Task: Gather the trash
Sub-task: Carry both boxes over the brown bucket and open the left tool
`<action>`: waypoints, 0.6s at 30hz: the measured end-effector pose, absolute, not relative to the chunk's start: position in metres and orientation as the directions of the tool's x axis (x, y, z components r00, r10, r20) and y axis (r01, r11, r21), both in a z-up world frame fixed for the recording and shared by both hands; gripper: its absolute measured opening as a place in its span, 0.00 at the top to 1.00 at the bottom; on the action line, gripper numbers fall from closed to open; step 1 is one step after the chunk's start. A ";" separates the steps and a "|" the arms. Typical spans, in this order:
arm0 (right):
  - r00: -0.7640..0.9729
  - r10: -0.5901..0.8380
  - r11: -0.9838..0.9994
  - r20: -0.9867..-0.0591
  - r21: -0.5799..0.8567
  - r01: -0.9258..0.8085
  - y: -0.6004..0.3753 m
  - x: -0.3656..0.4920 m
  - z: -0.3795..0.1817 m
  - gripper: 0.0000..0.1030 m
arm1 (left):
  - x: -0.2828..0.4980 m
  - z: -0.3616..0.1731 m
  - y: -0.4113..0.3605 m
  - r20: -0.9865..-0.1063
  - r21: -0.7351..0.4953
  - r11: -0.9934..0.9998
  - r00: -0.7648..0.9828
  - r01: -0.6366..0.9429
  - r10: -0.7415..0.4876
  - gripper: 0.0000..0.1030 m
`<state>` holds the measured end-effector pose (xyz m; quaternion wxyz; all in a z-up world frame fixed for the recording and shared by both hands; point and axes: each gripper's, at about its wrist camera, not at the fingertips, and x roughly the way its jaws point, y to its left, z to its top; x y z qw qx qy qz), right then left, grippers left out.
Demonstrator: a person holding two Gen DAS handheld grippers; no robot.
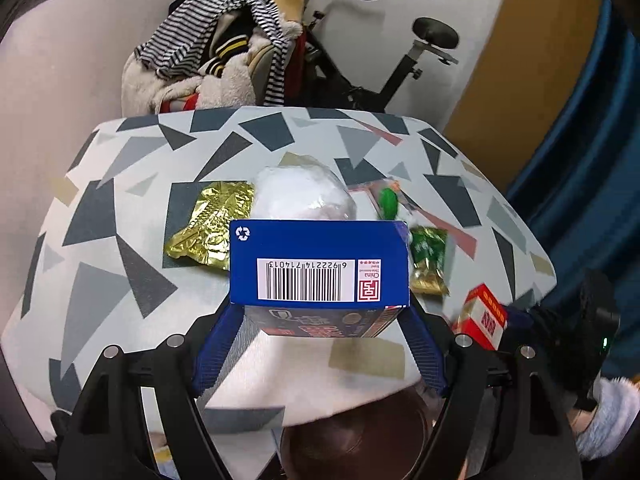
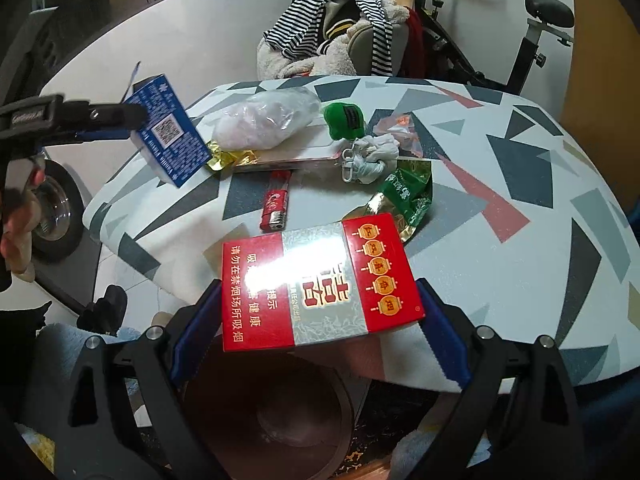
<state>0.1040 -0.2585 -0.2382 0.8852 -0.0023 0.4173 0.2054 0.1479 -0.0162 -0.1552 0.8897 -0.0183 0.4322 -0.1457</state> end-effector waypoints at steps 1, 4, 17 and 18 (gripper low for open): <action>0.567 0.361 0.915 -0.740 0.165 -0.368 -0.259 0.100 -0.238 0.12 | 0.141 -0.155 -0.017 -0.764 -0.155 0.955 0.583 0.252 -0.278 0.26; 0.563 0.361 0.913 -0.743 0.160 -0.375 -0.257 0.090 -0.237 0.12 | 0.120 -0.159 -0.018 -0.765 -0.165 0.950 0.574 0.265 -0.293 0.26; 0.521 0.378 0.912 -0.765 0.210 -0.353 -0.258 0.038 -0.271 0.12 | 0.019 -0.255 -0.030 -0.830 -0.140 0.917 0.460 0.374 -0.314 0.26; 0.512 0.376 0.914 -0.772 0.218 -0.342 -0.259 0.034 -0.277 0.12 | 0.015 -0.261 -0.029 -0.833 -0.140 0.916 0.455 0.376 -0.314 0.26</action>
